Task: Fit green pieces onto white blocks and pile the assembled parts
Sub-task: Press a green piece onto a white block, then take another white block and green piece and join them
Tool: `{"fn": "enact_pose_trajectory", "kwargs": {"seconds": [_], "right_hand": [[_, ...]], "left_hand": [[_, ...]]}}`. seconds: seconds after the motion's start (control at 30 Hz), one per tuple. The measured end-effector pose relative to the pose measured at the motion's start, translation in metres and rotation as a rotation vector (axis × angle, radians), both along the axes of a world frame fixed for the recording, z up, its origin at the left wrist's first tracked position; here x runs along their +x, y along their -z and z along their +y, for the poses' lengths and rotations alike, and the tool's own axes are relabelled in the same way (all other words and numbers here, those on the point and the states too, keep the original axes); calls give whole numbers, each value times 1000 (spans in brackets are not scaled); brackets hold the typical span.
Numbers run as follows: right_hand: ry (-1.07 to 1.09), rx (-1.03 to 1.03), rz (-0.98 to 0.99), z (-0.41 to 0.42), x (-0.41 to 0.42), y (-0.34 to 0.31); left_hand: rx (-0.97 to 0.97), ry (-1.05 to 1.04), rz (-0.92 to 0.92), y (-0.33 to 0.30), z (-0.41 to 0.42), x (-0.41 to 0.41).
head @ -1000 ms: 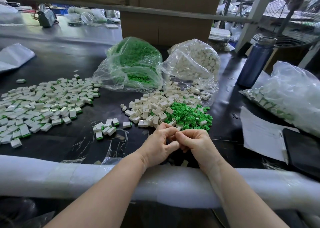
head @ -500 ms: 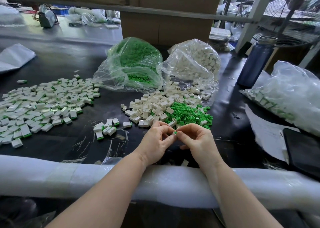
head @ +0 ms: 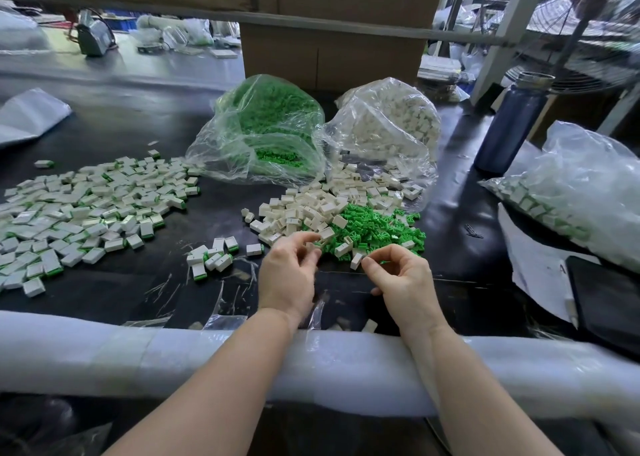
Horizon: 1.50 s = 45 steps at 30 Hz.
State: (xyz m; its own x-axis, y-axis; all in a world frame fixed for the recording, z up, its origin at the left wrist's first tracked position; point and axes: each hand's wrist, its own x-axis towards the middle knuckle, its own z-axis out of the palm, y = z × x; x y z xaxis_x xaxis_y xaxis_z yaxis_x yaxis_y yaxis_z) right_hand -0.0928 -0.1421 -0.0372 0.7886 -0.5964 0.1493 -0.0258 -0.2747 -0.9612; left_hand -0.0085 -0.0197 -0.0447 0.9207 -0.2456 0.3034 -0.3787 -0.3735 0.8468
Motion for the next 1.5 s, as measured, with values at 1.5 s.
{"fn": "enact_pose_trajectory", "kwargs": {"seconds": [1.5], "right_hand": [[287, -648, 499, 1, 6, 11]], "left_hand": [[638, -293, 72, -1, 5, 3]]}}
